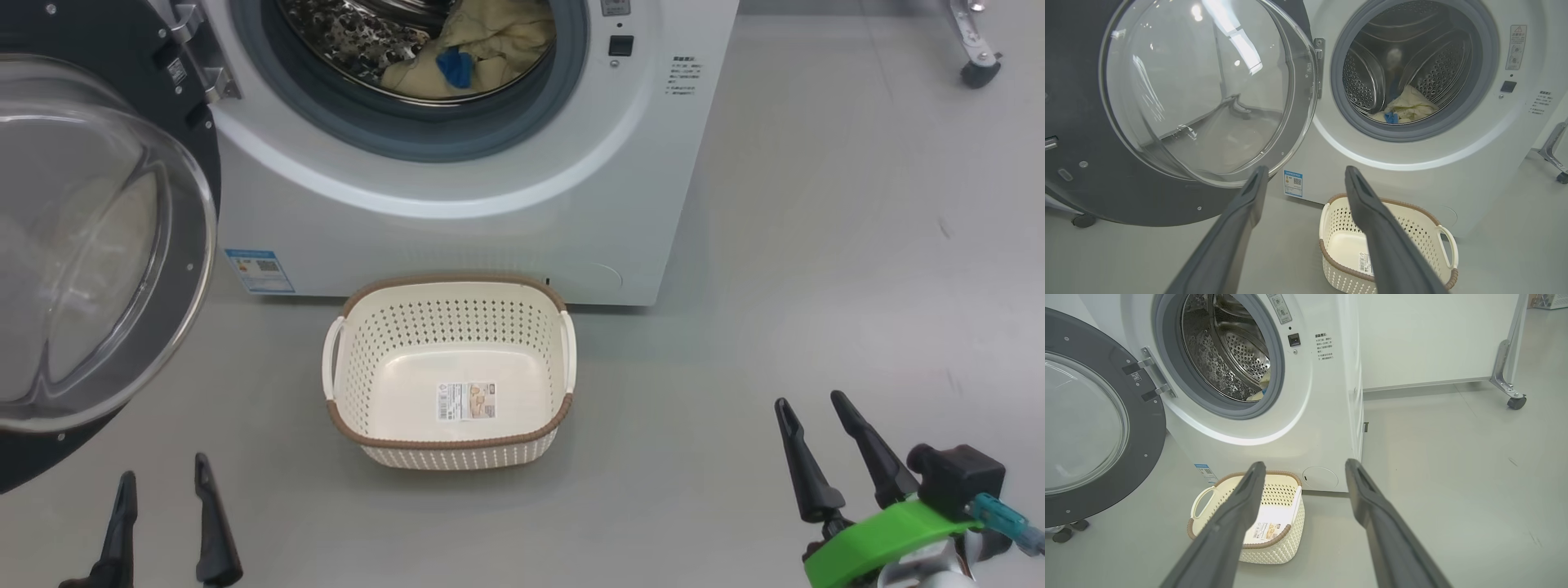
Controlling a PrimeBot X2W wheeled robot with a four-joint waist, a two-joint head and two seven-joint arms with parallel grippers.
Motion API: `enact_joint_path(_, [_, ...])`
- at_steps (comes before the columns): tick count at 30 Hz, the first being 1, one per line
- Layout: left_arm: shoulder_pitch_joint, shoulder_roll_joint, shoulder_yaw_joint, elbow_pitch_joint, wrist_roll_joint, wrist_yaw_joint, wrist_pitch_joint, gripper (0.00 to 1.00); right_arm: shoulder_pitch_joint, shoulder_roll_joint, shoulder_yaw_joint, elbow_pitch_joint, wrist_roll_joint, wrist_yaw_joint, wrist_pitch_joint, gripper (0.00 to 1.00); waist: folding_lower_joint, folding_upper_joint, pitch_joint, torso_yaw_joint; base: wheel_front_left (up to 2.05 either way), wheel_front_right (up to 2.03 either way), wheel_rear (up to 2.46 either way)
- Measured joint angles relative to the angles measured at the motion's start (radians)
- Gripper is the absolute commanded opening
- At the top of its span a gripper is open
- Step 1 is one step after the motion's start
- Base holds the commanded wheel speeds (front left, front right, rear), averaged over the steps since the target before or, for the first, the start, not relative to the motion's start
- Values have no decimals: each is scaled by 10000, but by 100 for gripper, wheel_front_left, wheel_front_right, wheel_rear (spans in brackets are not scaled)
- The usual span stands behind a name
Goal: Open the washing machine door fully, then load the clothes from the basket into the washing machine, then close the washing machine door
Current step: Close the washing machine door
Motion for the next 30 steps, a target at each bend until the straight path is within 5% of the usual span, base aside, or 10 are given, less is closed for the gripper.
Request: enact_joint_path(30, [77,-479,454,58,0,77,0,100,-27,-153,311,13,-2,0,0,100,0,0,-124,3110,0,0,0])
